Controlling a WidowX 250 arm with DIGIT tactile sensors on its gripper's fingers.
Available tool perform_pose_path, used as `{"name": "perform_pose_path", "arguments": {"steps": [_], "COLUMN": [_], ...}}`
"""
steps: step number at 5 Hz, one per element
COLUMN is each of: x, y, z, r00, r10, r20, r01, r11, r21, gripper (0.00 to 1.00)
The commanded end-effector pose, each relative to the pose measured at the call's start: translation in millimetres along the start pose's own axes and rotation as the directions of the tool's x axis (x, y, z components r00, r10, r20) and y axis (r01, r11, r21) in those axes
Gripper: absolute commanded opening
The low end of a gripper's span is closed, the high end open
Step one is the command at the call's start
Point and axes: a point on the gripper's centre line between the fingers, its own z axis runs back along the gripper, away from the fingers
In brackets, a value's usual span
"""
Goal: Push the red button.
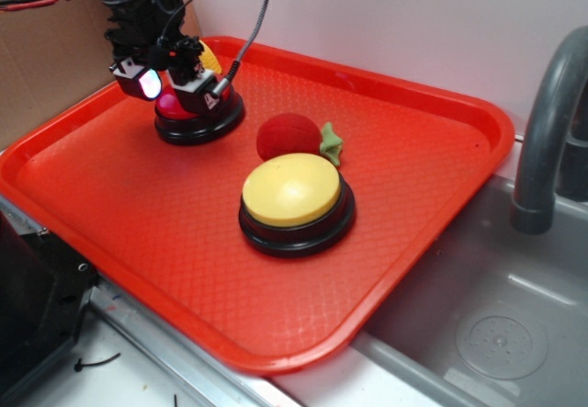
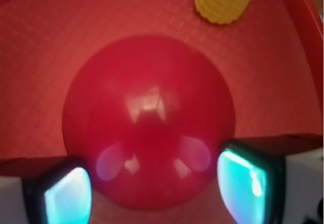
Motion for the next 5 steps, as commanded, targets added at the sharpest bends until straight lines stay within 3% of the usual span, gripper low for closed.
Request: {"name": "perform_pose_path", "arguments": {"steps": [1, 3, 5], "x": [1, -4, -16], "y": [2, 7, 12], "z": [17, 59, 91], "r00": [1.000, 1.000, 1.000], "r10": [0.008, 0.001, -0.024], "r20": [-0.019, -0.026, 0.001], "r01": [-0.007, 0.002, 0.024], "r11": [0.999, 0.996, 0.998], "r21": [0.036, 0.087, 0.056], "gripper": [1.00, 1.00, 1.00]}}
